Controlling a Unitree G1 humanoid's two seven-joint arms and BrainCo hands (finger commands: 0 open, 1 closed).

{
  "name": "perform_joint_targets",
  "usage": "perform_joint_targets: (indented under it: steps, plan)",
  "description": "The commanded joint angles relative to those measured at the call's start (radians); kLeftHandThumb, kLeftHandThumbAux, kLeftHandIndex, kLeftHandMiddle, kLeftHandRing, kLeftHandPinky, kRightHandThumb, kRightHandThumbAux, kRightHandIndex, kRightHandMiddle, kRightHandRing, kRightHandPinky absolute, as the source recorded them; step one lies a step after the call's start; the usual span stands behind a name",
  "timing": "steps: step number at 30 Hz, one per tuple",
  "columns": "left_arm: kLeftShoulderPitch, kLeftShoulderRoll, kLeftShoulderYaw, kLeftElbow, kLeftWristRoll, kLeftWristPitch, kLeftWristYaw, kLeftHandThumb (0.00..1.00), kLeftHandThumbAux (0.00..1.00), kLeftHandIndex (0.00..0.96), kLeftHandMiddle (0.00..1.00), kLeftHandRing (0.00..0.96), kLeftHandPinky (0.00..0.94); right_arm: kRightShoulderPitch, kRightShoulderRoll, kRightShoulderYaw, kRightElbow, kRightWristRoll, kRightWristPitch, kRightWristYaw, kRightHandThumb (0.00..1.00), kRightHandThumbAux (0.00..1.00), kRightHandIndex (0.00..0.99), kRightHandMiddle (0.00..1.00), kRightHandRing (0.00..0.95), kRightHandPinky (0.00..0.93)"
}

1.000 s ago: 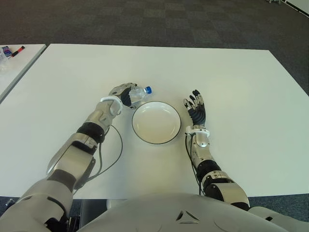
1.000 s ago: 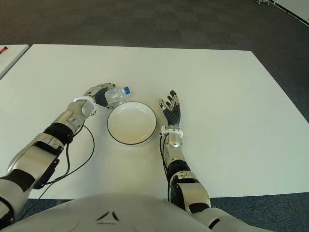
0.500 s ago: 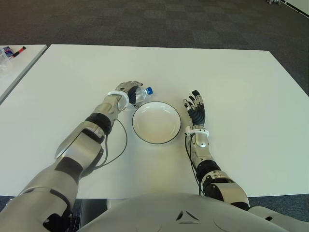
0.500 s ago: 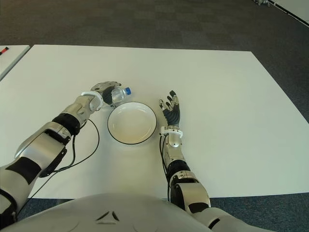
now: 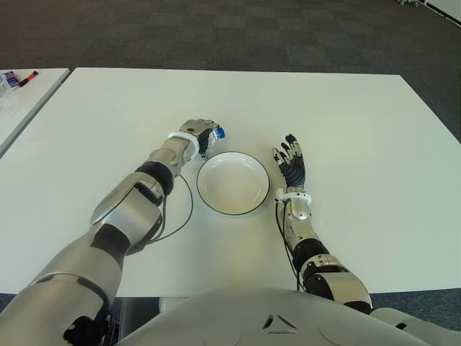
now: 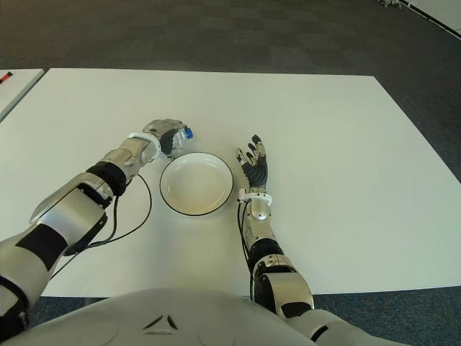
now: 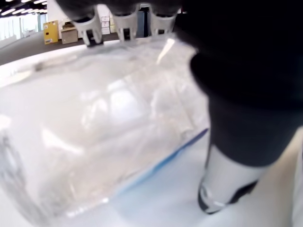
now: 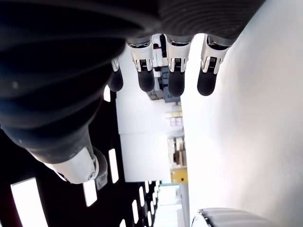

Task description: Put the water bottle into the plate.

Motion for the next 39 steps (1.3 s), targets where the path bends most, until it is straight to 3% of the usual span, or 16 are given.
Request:
perform_joint_targets:
  steps: [1, 23, 39]
  plan:
    - [0.069, -0.016, -0.055, 0.073, 0.039, 0.007, -0.036, 0.0, 0.907, 0.004, 0.012, 0.005, 0.09, 0.065, 0.045, -0.002, 0.051, 0.0, 0.044, -0.009, 0.025, 0.693, 0.07, 0.089, 0.092, 0.136]
    - [0.066, -0.011, -0.141, 0.129, 0.064, 0.013, -0.015, 0.0, 0.921, 0.045, 0.095, 0.097, 0.175, 0.065, 0.048, -0.003, 0.047, 0.005, 0.046, -0.015, 0.025, 0.692, 0.075, 0.092, 0.095, 0.135]
    - [0.09, -0.006, -0.045, 0.127, -0.039, -0.014, -0.051, 0.0, 0.894, 0.067, 0.116, 0.123, 0.181, 0.066, 0.05, -0.008, 0.044, 0.016, 0.037, -0.002, 0.016, 0.712, 0.078, 0.092, 0.092, 0.133]
